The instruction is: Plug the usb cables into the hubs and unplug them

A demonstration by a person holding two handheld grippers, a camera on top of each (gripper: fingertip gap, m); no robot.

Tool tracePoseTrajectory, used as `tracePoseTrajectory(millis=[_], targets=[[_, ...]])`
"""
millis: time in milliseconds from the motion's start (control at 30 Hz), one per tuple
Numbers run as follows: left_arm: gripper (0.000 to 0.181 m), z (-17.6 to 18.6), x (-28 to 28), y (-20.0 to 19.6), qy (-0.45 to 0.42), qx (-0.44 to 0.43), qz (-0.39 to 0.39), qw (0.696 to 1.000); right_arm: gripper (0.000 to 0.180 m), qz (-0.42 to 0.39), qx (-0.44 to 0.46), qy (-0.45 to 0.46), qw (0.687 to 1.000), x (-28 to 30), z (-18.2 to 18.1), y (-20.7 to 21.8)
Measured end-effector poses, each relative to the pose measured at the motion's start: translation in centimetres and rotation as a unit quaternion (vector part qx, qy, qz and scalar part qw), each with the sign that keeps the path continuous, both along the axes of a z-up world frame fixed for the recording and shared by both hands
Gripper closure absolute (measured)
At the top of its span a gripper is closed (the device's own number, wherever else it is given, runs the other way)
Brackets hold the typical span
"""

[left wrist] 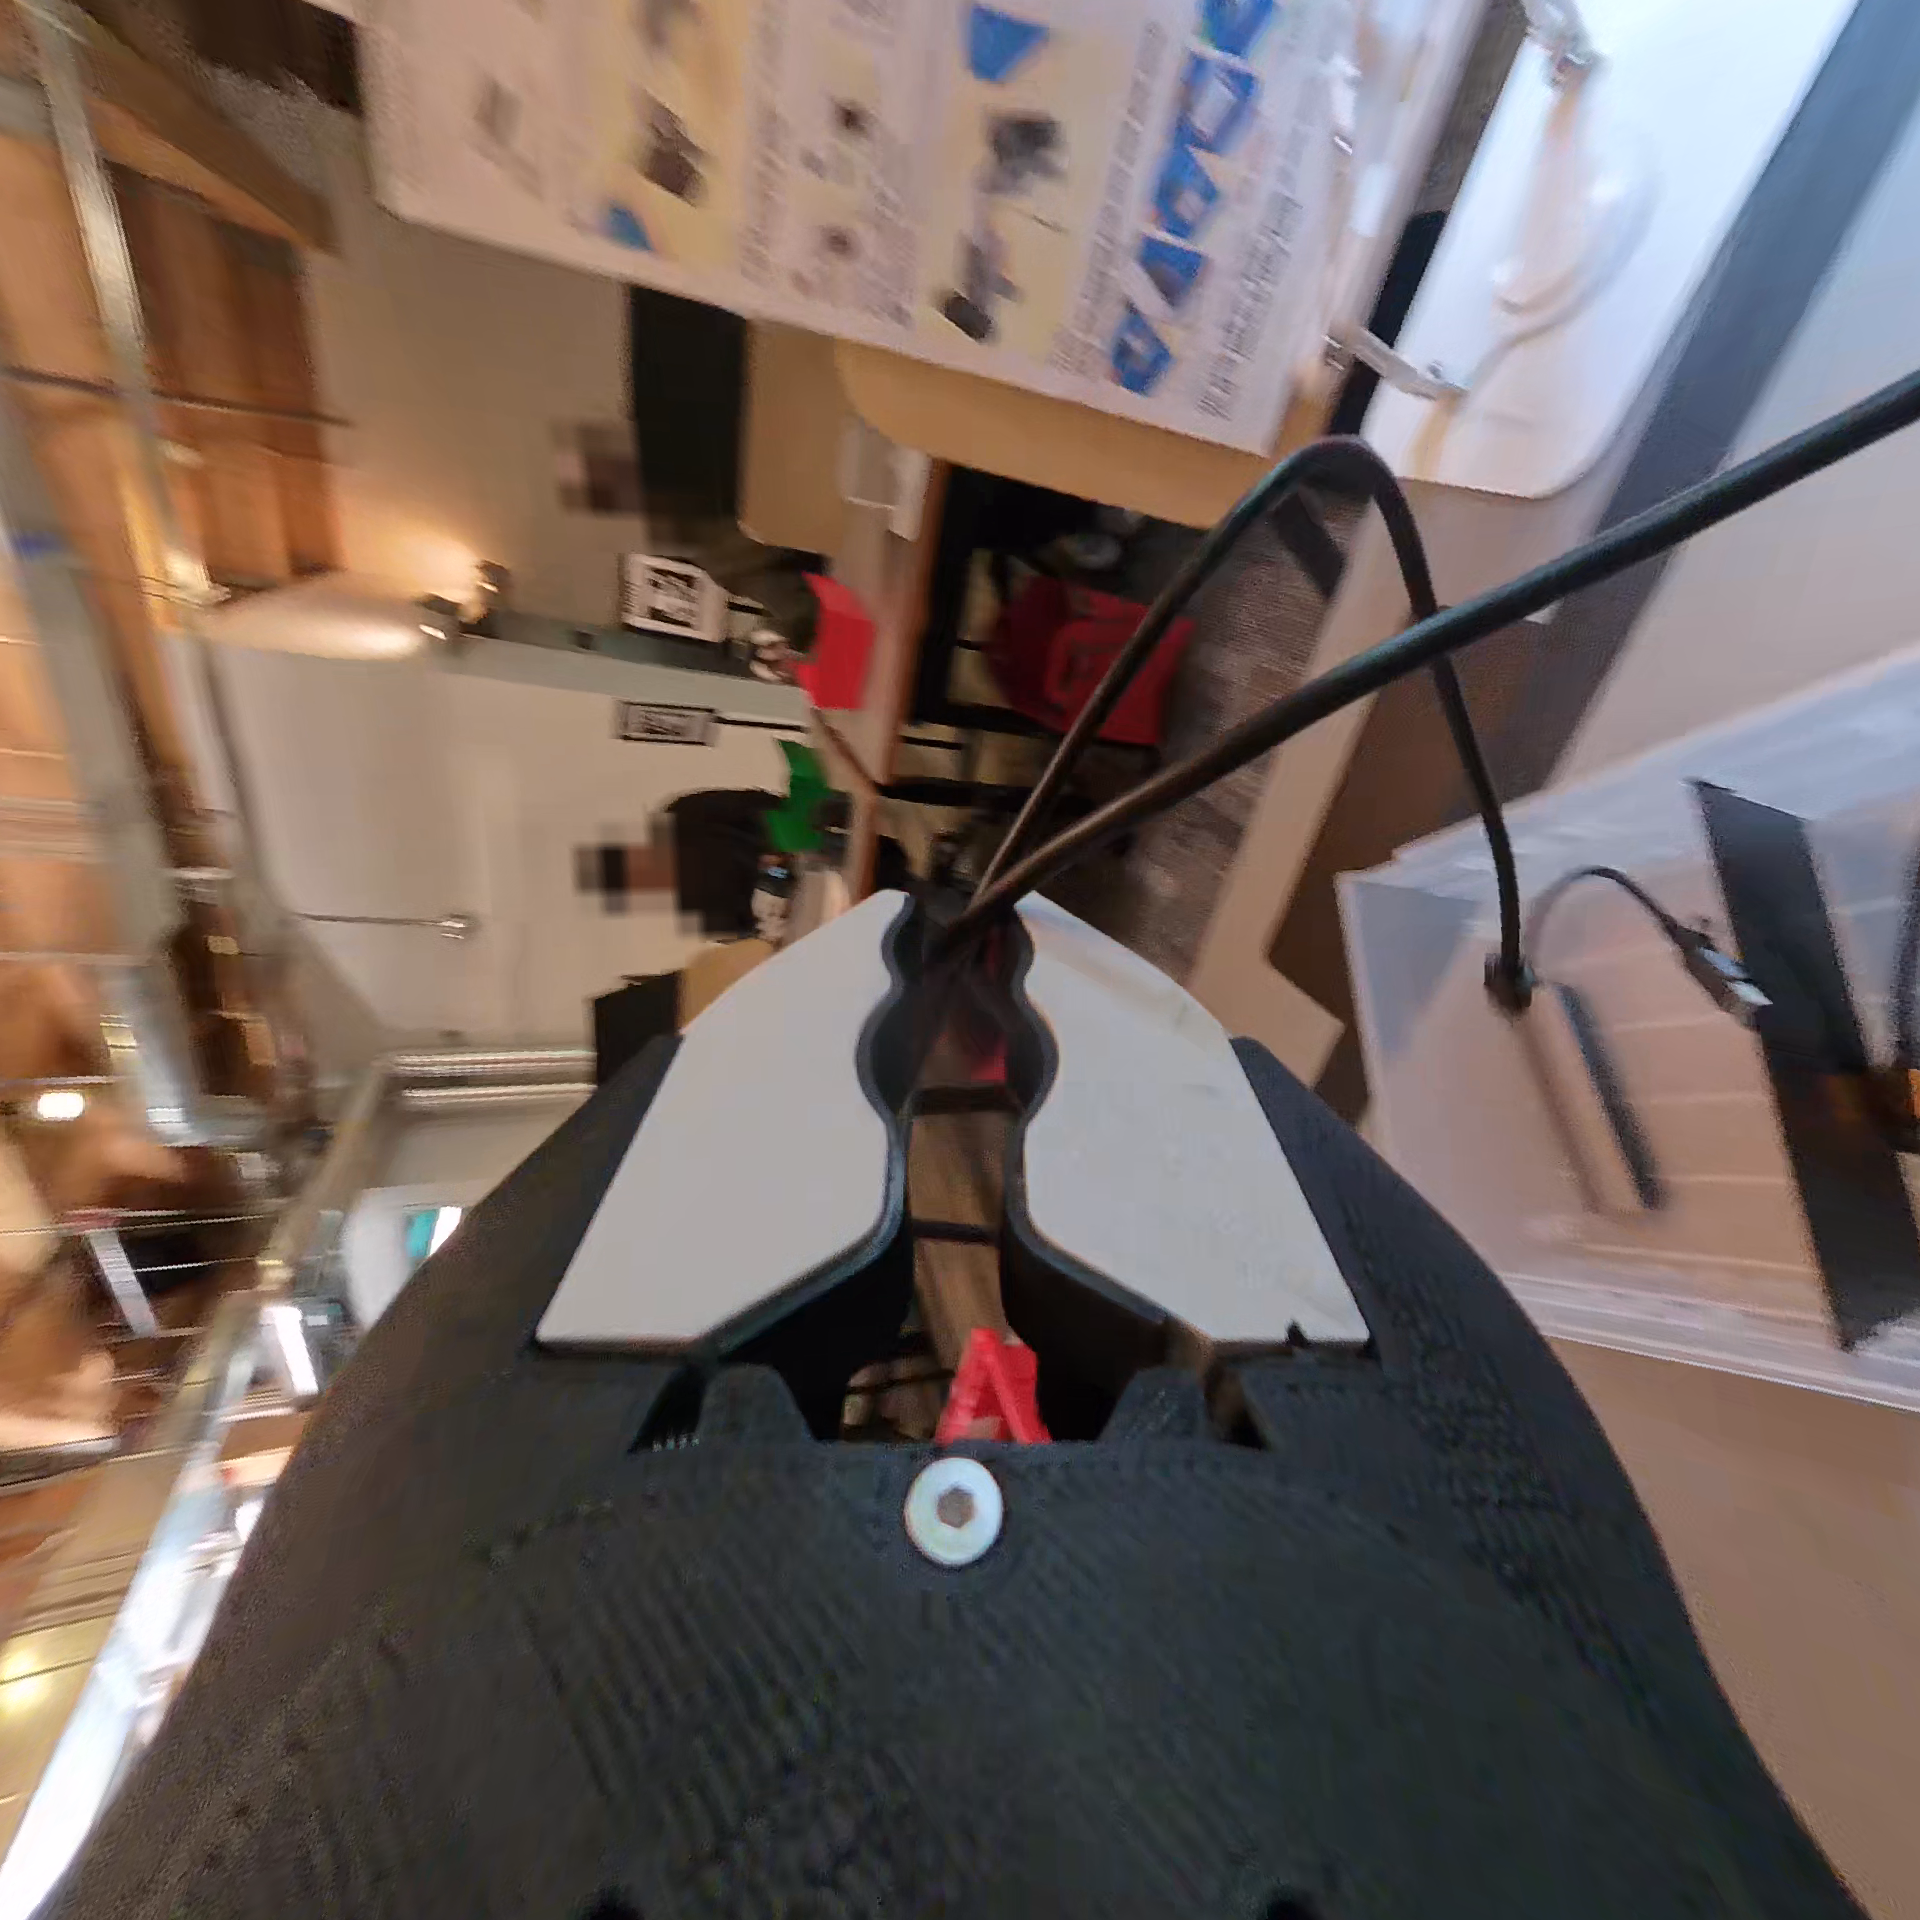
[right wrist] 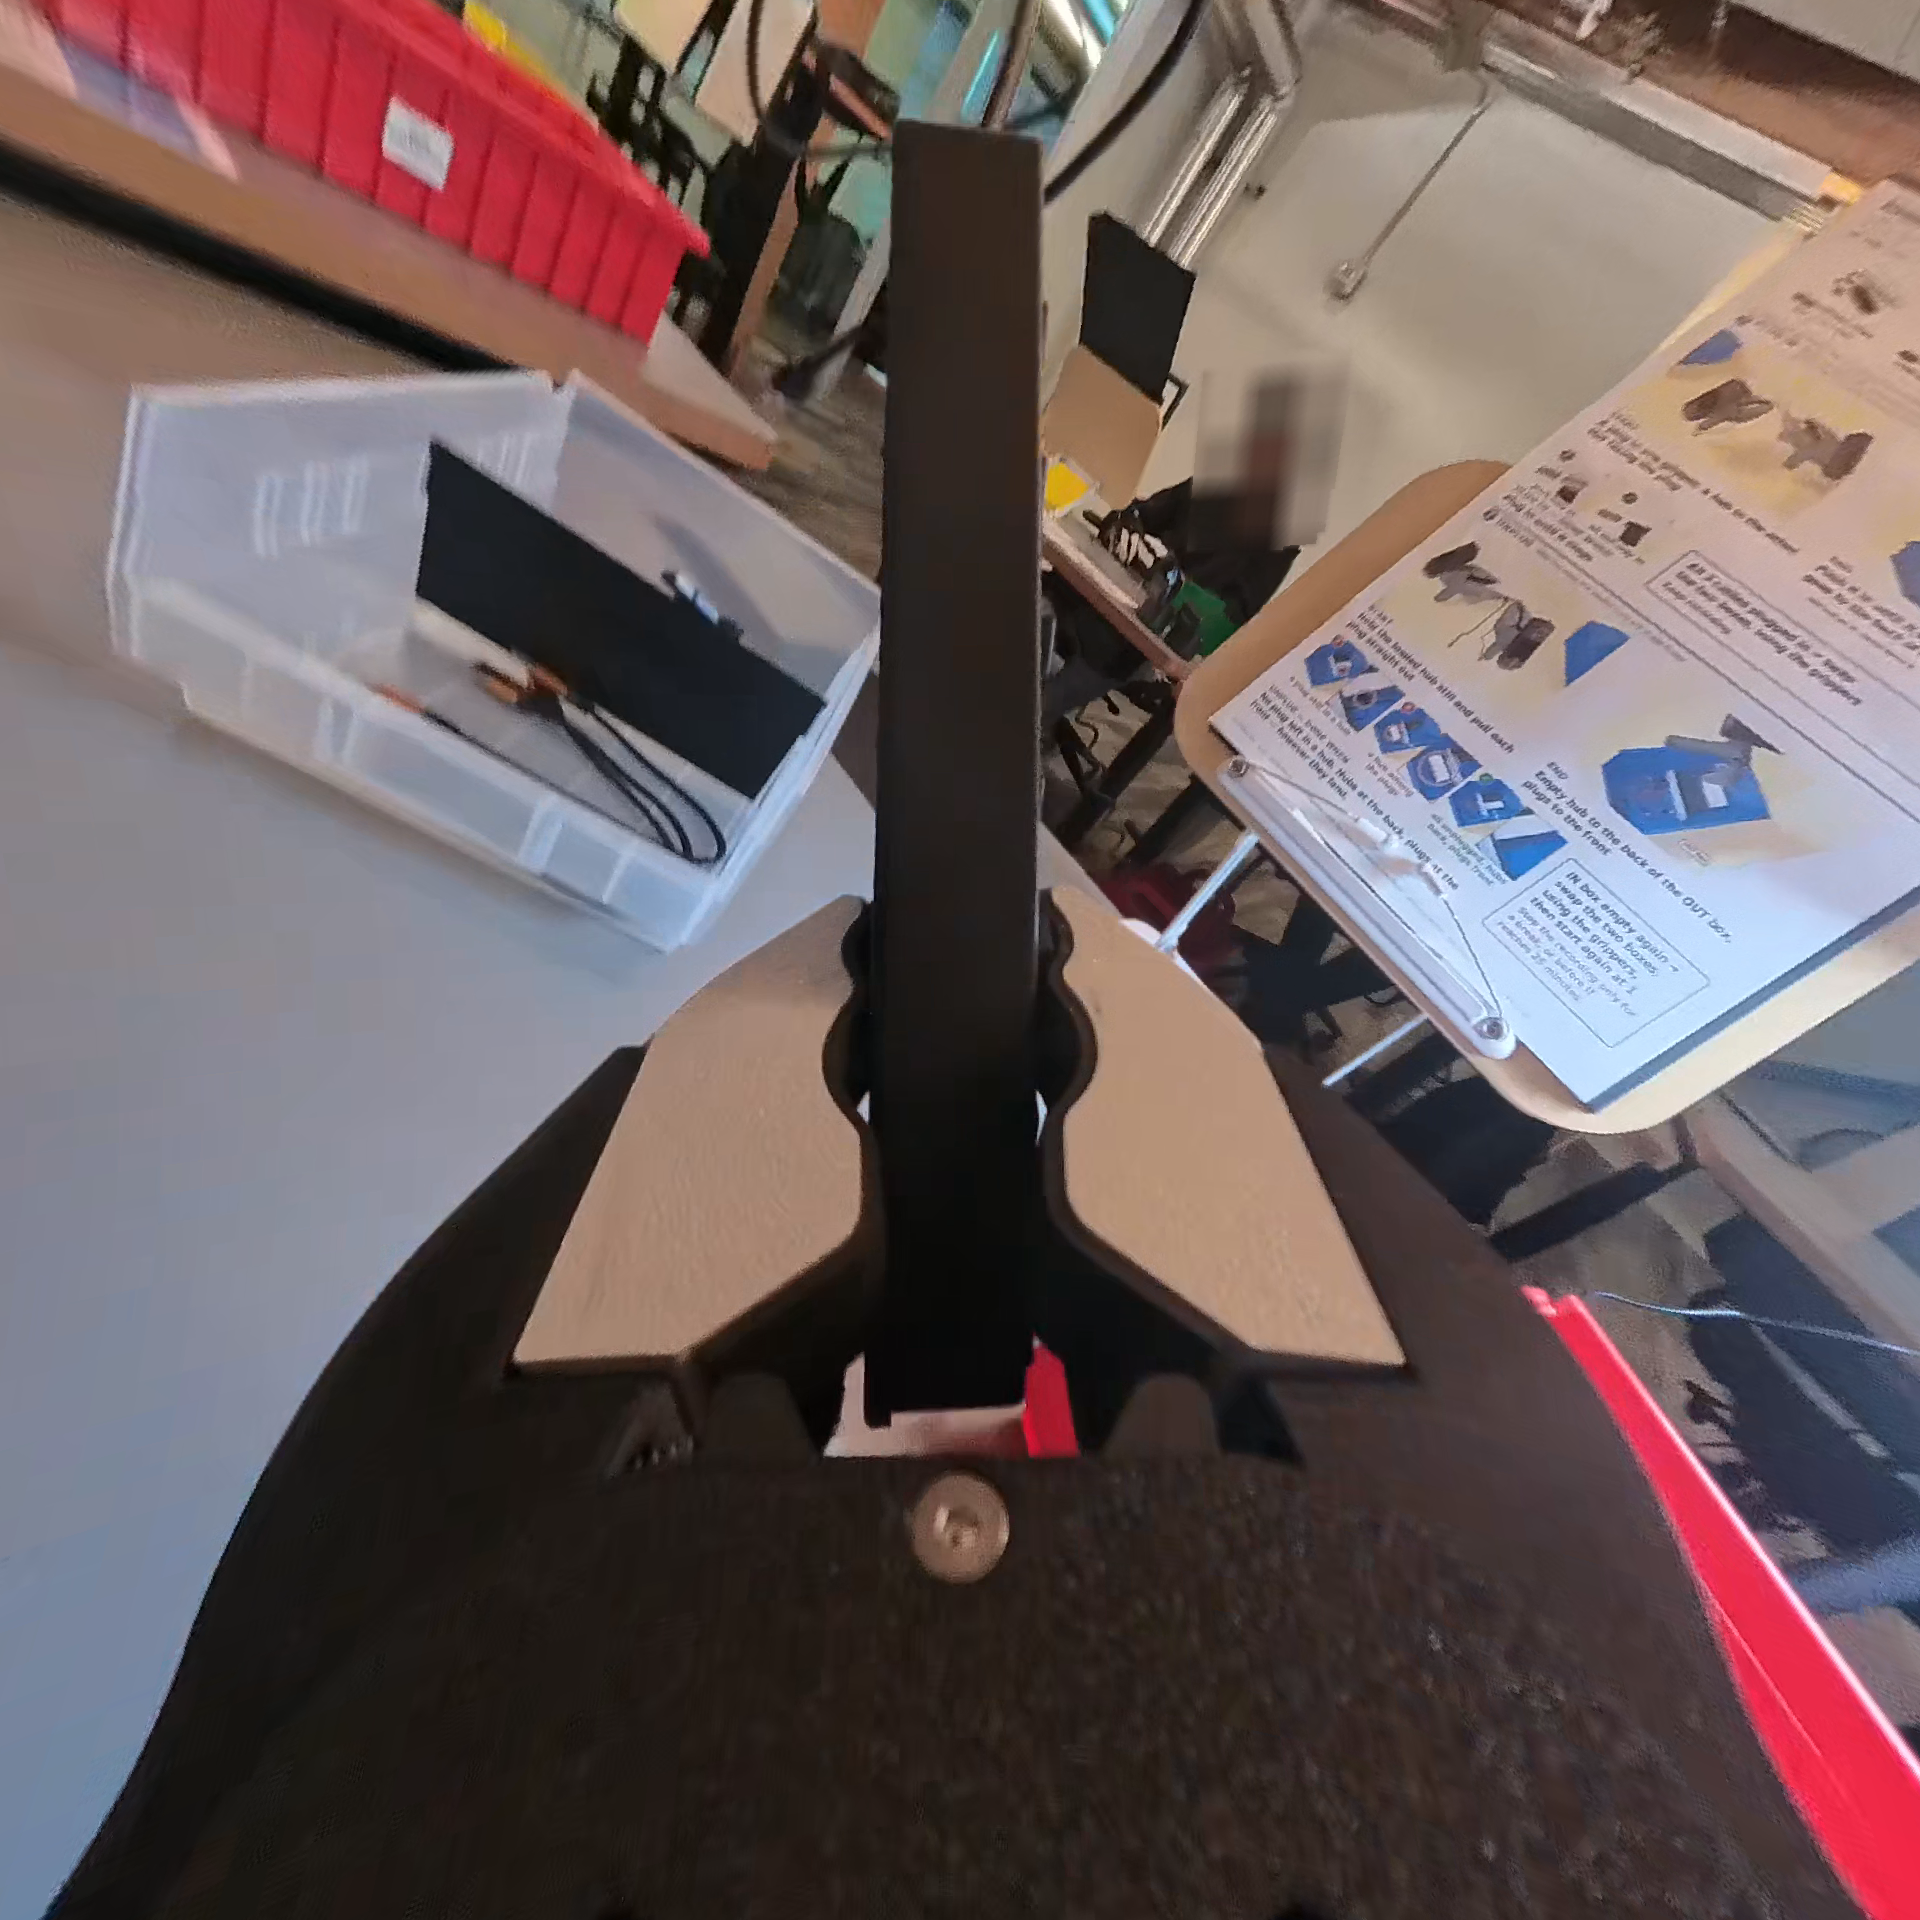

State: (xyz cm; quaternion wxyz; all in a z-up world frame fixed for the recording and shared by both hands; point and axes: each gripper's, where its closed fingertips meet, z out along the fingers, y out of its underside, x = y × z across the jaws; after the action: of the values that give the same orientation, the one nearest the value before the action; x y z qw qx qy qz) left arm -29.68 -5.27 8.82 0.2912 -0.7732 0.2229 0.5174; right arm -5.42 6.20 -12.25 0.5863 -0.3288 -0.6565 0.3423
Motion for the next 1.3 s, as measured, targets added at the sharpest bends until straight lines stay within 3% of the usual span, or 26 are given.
tracePoseTrajectory(millis=[100, 200, 300, 400, 567, 633, 800, 867, 1000, 1067, 1200, 1233, 1300], targets=[[0.167, 4.1, 3.0, 0.7, 0.032, 0.027, -0.023, 0.999, 0.152, -0.001, -0.032, 0.02, 0.999, 0.9, 1.8, 0.8], [0.171, 5.1, 6.8, 1.8, 0.008, 0.06, -0.07, 0.996, 0.152, -0.012, -0.034, 0.036, 0.999, 2.7, 2.8, 2.1], [0.174, 3.5, 11.2, 3.2, -0.071, 0.077, -0.141, 0.985, 0.153, -0.003, -0.029, 0.049, 0.998, 5.1, 3.1, 3.0], [0.176, 0.6, 16.1, 5.1, -0.202, 0.094, -0.226, 0.948, 0.153, 0.009, -0.028, 0.055, 0.998, 7.3, 2.6, 3.6], [0.176, -5.7, 22.7, 8.6, -0.423, 0.123, -0.321, 0.838, 0.153, 0.01, -0.035, 0.076, 0.996, 11.0, 1.8, 4.4], [0.176, -9.0, 24.5, 9.8, -0.522, 0.133, -0.333, 0.774, 0.153, -0.006, -0.032, 0.085, 0.996, 12.4, 1.8, 5.0], [0.176, -19.3, 28.1, 12.0, -0.725, 0.115, -0.296, 0.612, 0.152, -0.032, -0.009, 0.087, 0.996, 14.6, 1.5, 5.8], [0.176, -23.3, 29.4, 12.4, -0.763, 0.094, -0.266, 0.581, 0.153, -0.044, 0.016, 0.069, 0.997, 14.5, 0.6, 5.9], [0.166, -30.1, 30.1, 11.4, -0.763, 0.003, -0.198, 0.616, 0.152, -0.046, 0.068, 0.025, 0.996, 13.4, -1.9, 5.2], [0.139, -32.5, 29.2, 9.7, -0.735, -0.057, -0.161, 0.656, 0.152, -0.049, 0.109, -0.003, 0.993, 12.7, -3.6, 4.9], [0.126, -33.2, 26.3, 6.0, -0.663, -0.069, -0.129, 0.734, 0.152, -0.057, 0.157, -0.06, 0.984, 11.5, -7.1, 4.6], [0.128, -32.6, 26.3, 5.2, -0.67, -0.058, -0.136, 0.728, 0.153, -0.058, 0.158, -0.073, 0.983, 11.3, -7.8, 4.4], [0.133, -31.0, 27.5, 4.1, -0.719, -0.026, -0.164, 0.675, 0.153, -0.063, 0.172, -0.098, 0.978, 10.9, -8.8, 3.8]])
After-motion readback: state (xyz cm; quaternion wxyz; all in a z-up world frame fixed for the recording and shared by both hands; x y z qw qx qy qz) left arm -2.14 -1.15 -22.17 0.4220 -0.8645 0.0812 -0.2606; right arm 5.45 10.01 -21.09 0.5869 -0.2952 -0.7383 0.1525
